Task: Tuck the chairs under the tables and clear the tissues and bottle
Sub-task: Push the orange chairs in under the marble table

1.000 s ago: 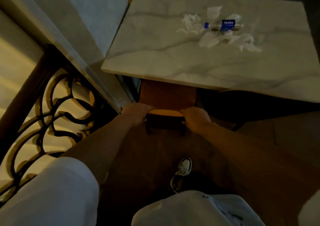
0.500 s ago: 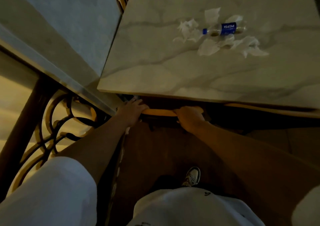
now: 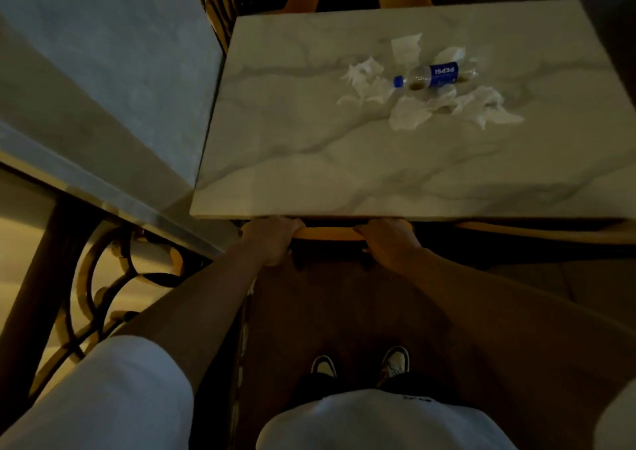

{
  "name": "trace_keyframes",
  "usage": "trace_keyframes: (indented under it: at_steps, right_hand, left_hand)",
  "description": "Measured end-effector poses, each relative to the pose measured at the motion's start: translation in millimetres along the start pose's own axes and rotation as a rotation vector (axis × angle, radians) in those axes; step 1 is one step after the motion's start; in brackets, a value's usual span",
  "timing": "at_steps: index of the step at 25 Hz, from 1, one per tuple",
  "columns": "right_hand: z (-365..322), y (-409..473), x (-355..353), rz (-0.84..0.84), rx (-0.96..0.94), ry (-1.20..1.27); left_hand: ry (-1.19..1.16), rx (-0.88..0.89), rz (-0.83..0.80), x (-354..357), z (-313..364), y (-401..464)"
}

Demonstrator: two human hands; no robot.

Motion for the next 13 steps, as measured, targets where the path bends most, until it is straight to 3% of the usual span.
trace_keyframes:
  at_steps: [10,13]
  right_hand:
    - [8,0,9,-0.067,0.157,0.12]
    - [9,-7,10,-0.092,0.232,0.148]
  left_hand:
    - [0.025,0.057,-0.033,-5,5,-3]
    - [0.035,0.044,0.023,-7,6,-9]
Point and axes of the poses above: each hand's wrist, its own y-axis towards the middle knuckle, its own x-axis out of the palm, z = x × y, the point moved 10 cm from there along y, towards the middle knuckle, and after that the axes turned 11 degrees about -y, right-handed, at the moved point
